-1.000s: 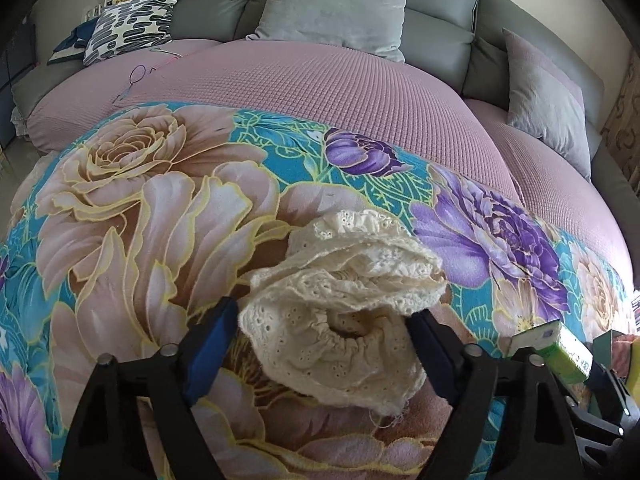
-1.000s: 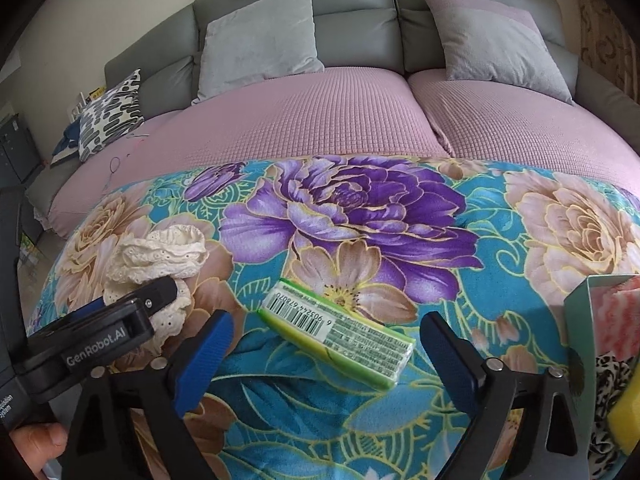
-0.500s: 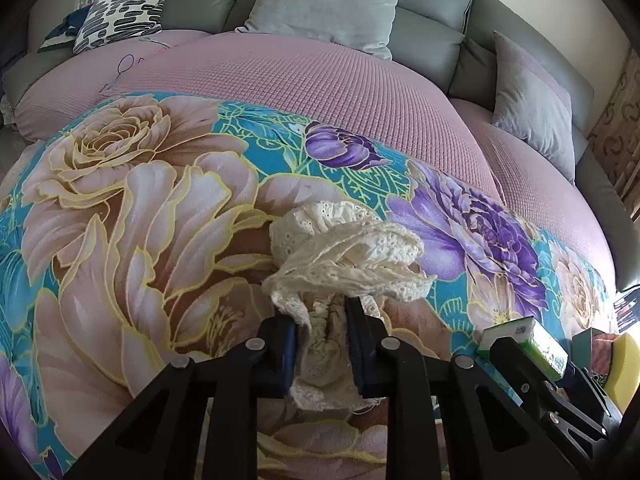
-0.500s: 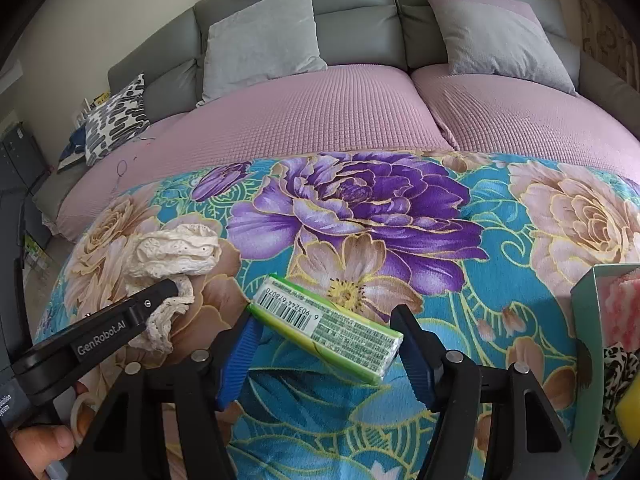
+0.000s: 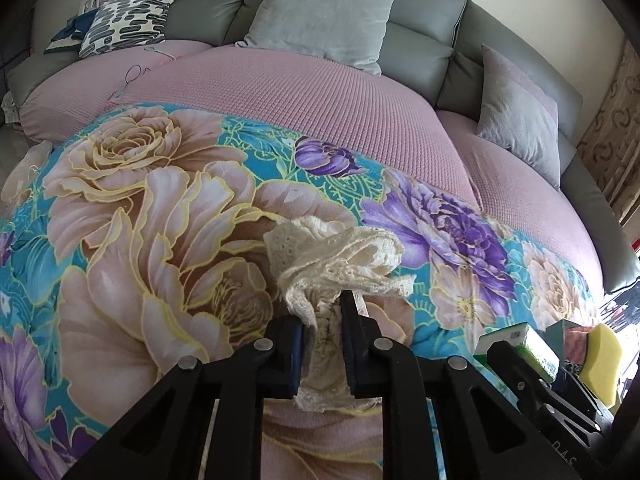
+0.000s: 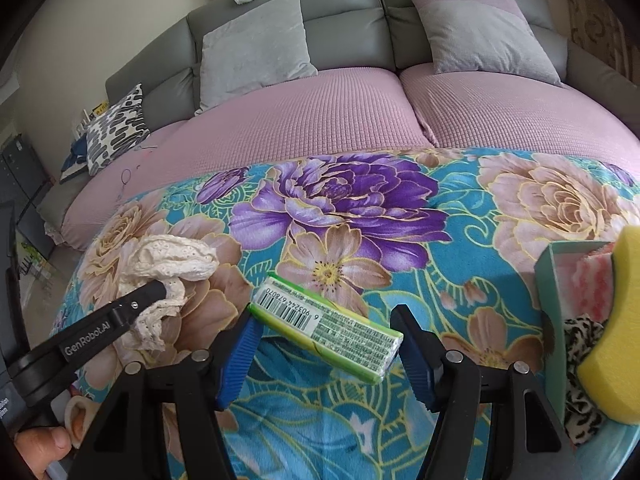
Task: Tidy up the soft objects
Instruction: 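Carry the lace cap and tissue pack over the white tray, then release the lace cap with the left gripper while the right releases the tissue pack into the tray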
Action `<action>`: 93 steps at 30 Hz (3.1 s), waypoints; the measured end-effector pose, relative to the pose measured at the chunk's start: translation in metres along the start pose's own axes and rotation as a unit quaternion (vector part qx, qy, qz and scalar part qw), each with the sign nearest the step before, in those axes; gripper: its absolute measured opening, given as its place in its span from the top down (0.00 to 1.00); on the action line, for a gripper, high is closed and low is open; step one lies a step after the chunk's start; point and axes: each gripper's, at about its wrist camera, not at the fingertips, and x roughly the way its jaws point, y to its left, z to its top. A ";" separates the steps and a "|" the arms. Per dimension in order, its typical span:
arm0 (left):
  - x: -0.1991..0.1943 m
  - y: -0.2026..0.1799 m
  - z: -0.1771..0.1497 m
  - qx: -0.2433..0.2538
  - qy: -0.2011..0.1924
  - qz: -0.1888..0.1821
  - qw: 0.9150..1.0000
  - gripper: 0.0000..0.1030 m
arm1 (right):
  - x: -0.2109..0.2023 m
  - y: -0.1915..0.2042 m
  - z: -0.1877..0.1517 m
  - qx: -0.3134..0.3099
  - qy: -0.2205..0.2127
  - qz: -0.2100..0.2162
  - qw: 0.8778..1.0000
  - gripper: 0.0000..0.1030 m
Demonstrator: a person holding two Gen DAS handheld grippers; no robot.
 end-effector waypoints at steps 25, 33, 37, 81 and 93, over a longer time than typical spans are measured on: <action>-0.138 -0.107 -0.076 0.073 -0.044 -0.051 0.995 0.83 | -0.155 -0.079 -0.065 0.057 -0.042 -0.062 0.996 0.33; -0.147 -0.162 -0.099 0.135 -0.050 -0.079 0.986 0.83 | -0.185 -0.134 -0.079 0.086 -0.058 -0.098 0.990 0.33; -0.142 -0.192 -0.111 0.169 -0.046 -0.088 0.981 0.83 | -0.190 -0.171 -0.086 0.113 -0.057 -0.125 0.984 0.33; -0.116 -0.237 -0.154 0.210 0.058 -0.196 0.956 0.34 | -0.175 -0.223 -0.109 0.126 -0.019 -0.174 0.976 0.06; -0.112 -0.181 -0.153 0.148 0.007 -0.095 0.984 0.00 | -0.195 -0.197 -0.111 0.100 -0.045 -0.189 0.976 0.00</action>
